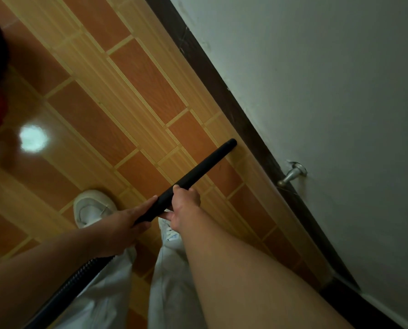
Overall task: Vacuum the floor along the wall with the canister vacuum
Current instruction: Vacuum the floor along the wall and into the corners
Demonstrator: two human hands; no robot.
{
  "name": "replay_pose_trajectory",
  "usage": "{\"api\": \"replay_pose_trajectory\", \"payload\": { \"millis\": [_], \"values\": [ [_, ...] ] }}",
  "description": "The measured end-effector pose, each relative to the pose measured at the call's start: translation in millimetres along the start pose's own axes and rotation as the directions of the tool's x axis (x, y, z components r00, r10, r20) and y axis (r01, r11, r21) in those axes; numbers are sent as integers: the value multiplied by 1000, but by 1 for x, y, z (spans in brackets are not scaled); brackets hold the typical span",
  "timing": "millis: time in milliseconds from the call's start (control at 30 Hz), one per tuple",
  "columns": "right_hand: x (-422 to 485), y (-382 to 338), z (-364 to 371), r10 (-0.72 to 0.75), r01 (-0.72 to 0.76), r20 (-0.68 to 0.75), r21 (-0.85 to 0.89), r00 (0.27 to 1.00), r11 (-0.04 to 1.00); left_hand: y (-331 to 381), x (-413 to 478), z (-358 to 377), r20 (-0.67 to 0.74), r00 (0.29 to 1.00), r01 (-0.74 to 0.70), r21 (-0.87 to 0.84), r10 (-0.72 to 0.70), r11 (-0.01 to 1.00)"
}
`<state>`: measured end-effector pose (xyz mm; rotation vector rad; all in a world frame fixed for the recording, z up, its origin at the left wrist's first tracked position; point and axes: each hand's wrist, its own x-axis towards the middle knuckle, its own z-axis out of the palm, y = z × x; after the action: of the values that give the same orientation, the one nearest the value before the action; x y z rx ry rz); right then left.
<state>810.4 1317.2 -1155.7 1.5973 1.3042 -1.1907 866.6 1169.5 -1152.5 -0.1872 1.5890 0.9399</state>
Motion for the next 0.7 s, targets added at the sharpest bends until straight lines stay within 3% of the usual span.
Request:
{"api": "replay_pose_trajectory", "payload": {
  "millis": [700],
  "values": [
    [24,8,-81,41,-36,-27,170,999,985,56,25,35,146,987,-91,184,64,979]
  ]
}}
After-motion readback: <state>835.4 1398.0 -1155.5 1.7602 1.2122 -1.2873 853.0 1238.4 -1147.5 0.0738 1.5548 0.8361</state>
